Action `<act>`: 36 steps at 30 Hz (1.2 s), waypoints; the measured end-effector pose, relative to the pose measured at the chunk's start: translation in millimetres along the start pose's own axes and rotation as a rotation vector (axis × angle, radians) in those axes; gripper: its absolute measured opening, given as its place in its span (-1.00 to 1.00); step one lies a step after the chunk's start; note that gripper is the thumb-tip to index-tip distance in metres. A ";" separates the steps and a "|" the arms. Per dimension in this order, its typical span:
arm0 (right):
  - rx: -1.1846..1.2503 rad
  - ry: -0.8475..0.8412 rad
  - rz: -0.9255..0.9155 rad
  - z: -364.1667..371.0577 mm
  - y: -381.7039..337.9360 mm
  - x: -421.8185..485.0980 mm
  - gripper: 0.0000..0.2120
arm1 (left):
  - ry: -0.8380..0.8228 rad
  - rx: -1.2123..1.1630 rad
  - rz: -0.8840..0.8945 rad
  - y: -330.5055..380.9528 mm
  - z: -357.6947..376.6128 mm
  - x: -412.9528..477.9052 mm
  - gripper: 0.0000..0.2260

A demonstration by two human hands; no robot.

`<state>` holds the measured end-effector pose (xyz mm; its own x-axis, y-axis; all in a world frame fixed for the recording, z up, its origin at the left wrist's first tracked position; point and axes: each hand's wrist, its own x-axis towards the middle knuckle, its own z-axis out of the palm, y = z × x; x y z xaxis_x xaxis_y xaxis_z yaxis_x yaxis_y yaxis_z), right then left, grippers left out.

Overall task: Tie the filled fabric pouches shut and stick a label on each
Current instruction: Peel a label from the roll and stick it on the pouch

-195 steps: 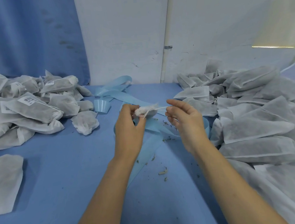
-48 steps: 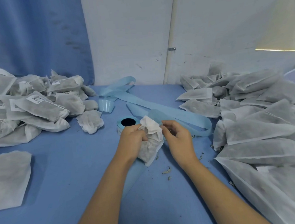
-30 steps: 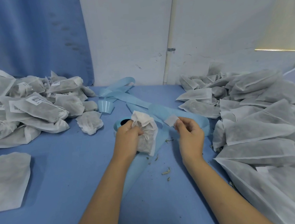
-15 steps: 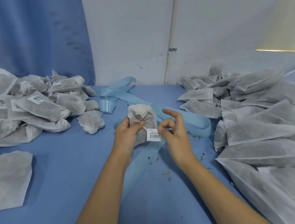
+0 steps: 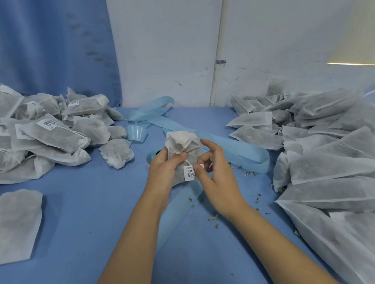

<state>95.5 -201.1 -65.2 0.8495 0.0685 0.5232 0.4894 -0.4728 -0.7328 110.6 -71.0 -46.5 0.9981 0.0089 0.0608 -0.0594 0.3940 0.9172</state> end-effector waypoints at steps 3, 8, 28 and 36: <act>-0.040 0.001 0.002 0.4 0.5 0.3 -0.44 | -0.011 -0.018 -0.005 -0.5 0.2 0.5 -0.86; -0.110 0.020 0.018 0.6 -1.3 1.2 -0.33 | 0.007 0.023 0.012 -2.9 0.6 1.9 -0.89; 0.644 0.184 0.447 -6.6 -14.2 10.8 -0.52 | -0.258 -0.061 -0.092 1.1 1.2 -3.1 -0.59; 0.661 0.095 0.519 -8.5 -16.2 10.1 -0.79 | -0.196 -0.097 -0.113 0.8 0.3 -3.7 -0.68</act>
<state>94.4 -200.2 -44.3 0.9927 -0.1033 0.0629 0.0818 0.1897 -0.9784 106.8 -71.0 -45.9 0.9756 -0.2150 0.0436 0.0640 0.4692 0.8807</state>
